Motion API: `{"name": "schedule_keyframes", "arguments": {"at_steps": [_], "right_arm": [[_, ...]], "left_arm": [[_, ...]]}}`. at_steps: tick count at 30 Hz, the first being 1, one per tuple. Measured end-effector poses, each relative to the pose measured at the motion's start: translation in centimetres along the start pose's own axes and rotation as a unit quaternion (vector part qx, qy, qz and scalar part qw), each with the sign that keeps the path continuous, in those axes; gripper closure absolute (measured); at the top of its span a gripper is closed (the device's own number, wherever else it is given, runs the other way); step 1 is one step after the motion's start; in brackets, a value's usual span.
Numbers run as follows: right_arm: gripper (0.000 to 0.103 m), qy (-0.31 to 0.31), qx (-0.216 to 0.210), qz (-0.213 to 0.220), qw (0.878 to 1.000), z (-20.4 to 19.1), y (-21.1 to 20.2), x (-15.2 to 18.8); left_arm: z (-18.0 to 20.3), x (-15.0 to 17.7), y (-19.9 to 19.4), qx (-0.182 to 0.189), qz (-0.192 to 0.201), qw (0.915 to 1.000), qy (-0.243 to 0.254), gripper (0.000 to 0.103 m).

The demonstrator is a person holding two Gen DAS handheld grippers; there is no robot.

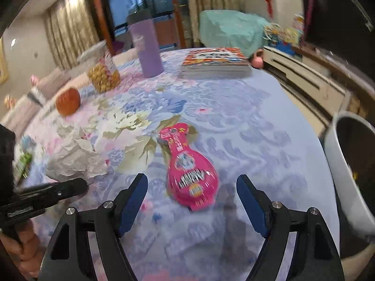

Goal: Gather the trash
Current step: 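Grasp the white tissue with the left gripper while the right grasps the pink lollipop packet, then carry the tissue and pink packet over the trash bin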

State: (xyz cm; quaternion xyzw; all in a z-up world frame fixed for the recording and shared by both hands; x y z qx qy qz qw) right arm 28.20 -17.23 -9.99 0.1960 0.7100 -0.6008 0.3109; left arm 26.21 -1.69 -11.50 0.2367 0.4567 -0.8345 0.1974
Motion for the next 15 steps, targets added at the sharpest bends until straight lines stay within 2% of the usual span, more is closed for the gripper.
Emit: {"name": "schedule_keyframes", "arguments": {"at_steps": [1,2,9,15], "right_arm": [[0.037,-0.002,0.0,-0.013,1.0,0.0,0.7,0.0],[0.054,-0.001,0.005,-0.019,1.0,0.1,1.0,0.1],[0.056,0.05,-0.02,0.004,0.999,1.5,-1.4,1.2],[0.056,0.088,-0.041,0.023,0.995,3.3,-4.9,3.2]], "left_arm": [[-0.1,0.0,0.0,-0.001,0.001,1.0,-0.001,0.095],[-0.1,0.0,-0.2,-0.005,0.005,1.0,-0.001,0.095],[1.4,0.6,-0.6,-0.028,0.009,0.9993,0.021,0.095],[4.9,2.2,-0.2,-0.026,-0.005,0.9989,0.04,0.095]]}}
Point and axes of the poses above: each gripper's, at about its wrist camera, not at the fingertips, and y roughly the way its jaws point, z to its right, x to its underside, the point moved 6 cm from there along y, roughly the way its jaws point
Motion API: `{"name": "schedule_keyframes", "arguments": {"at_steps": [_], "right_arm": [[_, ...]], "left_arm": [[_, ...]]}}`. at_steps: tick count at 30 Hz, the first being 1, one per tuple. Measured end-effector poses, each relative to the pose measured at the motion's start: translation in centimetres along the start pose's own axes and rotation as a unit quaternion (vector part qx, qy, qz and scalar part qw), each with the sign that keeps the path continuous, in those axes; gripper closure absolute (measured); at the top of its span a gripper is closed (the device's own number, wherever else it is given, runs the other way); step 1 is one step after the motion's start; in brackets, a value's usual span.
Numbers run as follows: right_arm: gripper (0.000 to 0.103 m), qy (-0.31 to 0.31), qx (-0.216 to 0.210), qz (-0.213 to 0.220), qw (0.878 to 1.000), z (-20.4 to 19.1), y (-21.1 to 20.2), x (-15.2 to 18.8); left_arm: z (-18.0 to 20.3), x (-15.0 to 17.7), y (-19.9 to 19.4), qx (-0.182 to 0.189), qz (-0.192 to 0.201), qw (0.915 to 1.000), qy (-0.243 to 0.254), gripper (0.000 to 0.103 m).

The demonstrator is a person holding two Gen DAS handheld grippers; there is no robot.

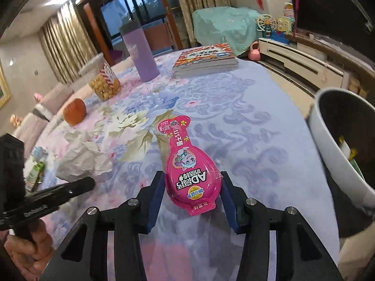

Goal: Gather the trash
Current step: 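Carry the tissue and pink packet over the trash bin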

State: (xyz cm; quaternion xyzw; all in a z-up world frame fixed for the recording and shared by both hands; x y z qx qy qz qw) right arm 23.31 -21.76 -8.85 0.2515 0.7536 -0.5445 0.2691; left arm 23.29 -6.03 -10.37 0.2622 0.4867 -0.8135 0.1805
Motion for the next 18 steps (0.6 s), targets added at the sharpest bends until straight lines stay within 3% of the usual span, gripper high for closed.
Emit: {"name": "schedule_keyframes", "arguments": {"at_steps": [8,18], "right_arm": [[0.056,0.041,-0.001,0.025,0.999,3.3,-4.8,1.4],[0.056,0.074,0.022,0.06,0.995,7.6,-9.3,1.5]], "left_arm": [[6.6,0.7,0.9,0.015,-0.016,0.9979,0.061,0.095],[11.0,0.6,1.7,0.015,-0.028,0.994,0.105,0.095]]}}
Point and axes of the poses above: each gripper's, at about its wrist camera, not at the fingertips, and y roughly the way its jaws point, z to its right, x to its underside, the point moved 6 cm from there along y, roughly the way its jaws point
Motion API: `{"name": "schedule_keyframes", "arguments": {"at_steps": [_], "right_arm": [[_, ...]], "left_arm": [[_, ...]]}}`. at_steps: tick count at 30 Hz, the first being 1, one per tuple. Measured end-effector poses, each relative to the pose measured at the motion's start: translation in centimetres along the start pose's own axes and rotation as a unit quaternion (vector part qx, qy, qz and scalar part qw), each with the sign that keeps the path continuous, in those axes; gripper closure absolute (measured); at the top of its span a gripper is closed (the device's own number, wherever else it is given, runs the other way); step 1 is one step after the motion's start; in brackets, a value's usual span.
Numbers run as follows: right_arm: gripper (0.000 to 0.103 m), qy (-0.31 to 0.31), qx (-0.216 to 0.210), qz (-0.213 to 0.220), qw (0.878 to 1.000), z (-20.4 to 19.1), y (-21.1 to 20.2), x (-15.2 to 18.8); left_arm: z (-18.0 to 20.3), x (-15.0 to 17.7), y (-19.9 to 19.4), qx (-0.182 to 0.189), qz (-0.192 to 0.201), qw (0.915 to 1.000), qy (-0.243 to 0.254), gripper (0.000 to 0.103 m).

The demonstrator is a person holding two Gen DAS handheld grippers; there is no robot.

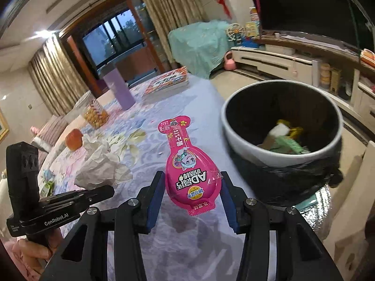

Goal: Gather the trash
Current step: 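Carry the tissue and pink packet over the trash bin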

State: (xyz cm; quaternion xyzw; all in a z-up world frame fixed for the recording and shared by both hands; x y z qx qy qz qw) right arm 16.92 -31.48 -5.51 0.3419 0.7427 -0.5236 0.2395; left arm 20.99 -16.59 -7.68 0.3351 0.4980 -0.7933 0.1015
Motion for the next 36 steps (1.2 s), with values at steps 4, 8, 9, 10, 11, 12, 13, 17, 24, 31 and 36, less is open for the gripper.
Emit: {"name": "schedule_keyframes", "arguments": {"at_steps": [4,8,9,10,11,12,13,17,24,31,36], "right_arm": [[0.056,0.006,0.007,0.011,1.0,1.1,-1.0,-0.5],[0.056,0.013,0.012,0.021,1.0,2.0,-1.9,-1.0],[0.056,0.014,0.013,0.023,1.0,2.3,-2.1,-1.2],[0.056,0.015,0.013,0.025,0.999,2.5,-2.3,-1.2],[0.056,0.018,0.014,0.027,0.999,2.8,-2.5,-1.3],[0.056,0.019,0.015,0.028,0.999,3.0,-2.6,-1.4],[0.056,0.021,0.016,0.03,0.999,3.3,-2.7,-1.6],[0.056,0.024,0.021,0.035,0.999,4.1,-3.2,-1.9],[0.056,0.037,0.028,0.043,0.998,6.1,-3.8,-2.7],[0.056,0.05,0.034,0.046,0.997,8.1,-3.9,-3.7],[0.056,0.056,0.042,0.046,0.997,9.5,-3.9,-4.4]], "left_arm": [[1.4,-0.5,0.2,-0.002,-0.001,0.9999,0.016,0.095],[2.7,-1.2,0.3,0.0,0.002,0.9995,0.03,0.095],[3.0,-1.4,0.4,0.001,0.002,0.9995,0.032,0.095],[3.3,-1.6,0.5,0.002,0.003,0.9994,0.036,0.095],[3.5,-1.8,0.6,0.002,0.003,0.9992,0.039,0.095],[3.8,-1.9,0.7,0.003,0.004,0.9991,0.041,0.095],[4.1,-2.1,0.8,0.003,0.004,0.999,0.044,0.095],[5.1,-2.7,1.3,0.003,0.003,0.9985,0.055,0.095],[7.0,-3.8,2.4,0.005,0.002,0.997,0.077,0.095],[8.8,-5.1,3.9,0.006,-0.001,0.9954,0.096,0.095],[9.7,-6.0,4.8,0.006,-0.002,0.9945,0.105,0.095]]}}
Point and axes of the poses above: each gripper's, at about its wrist camera, not at the fingertips, and y roughly the way its jaws point, z to its right, x to its underside, the point moved 6 cm from there along y, roughly the way its jaws point
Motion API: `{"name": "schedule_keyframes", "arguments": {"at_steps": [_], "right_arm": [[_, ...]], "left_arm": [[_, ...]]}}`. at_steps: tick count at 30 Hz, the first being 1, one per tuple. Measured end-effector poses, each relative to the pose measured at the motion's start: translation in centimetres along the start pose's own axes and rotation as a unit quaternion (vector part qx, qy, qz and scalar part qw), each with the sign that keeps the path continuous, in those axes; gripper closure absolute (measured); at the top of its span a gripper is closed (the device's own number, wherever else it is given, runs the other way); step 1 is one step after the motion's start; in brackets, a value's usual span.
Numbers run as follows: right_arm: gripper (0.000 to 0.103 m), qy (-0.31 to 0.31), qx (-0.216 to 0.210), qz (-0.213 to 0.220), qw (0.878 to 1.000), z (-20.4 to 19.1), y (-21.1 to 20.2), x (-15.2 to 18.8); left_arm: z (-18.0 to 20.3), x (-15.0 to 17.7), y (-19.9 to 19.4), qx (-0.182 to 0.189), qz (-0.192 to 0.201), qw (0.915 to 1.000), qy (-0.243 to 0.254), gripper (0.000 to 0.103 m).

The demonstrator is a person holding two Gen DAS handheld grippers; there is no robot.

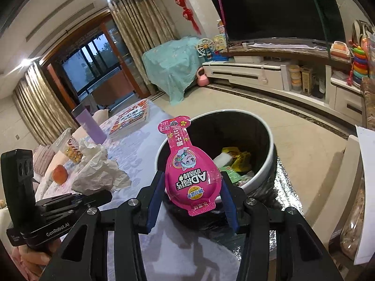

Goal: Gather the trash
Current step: 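Carry the tissue and pink packet over the trash bin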

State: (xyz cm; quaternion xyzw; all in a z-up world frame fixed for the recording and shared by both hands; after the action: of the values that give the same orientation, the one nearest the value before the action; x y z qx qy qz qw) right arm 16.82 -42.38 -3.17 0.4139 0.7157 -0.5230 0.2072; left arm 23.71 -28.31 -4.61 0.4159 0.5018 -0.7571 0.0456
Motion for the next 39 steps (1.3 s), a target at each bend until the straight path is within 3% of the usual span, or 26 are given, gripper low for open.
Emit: {"name": "schedule_keyframes", "arguments": {"at_steps": [15,39], "right_arm": [[0.056,0.005,0.016,-0.005,1.0,1.6,1.1,-1.5],[0.056,0.008,0.026,-0.014,1.0,2.2,2.5,-2.9]], "left_arm": [[0.9,-2.7,2.0,-0.007,0.001,0.9997,0.022,0.095],[2.7,-3.8,4.3,-0.011,-0.014,0.9988,0.047,0.095]]}}
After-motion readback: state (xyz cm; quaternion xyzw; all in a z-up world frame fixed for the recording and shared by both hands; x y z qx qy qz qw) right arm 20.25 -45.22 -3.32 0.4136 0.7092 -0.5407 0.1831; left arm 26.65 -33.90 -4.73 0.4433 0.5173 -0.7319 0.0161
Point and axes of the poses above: each gripper's, at about its wrist camera, not at the fingertips, and y roughly the way its jaws point, z to its right, x to its underside, the point moved 6 cm from there along y, roughly the way its jaws point
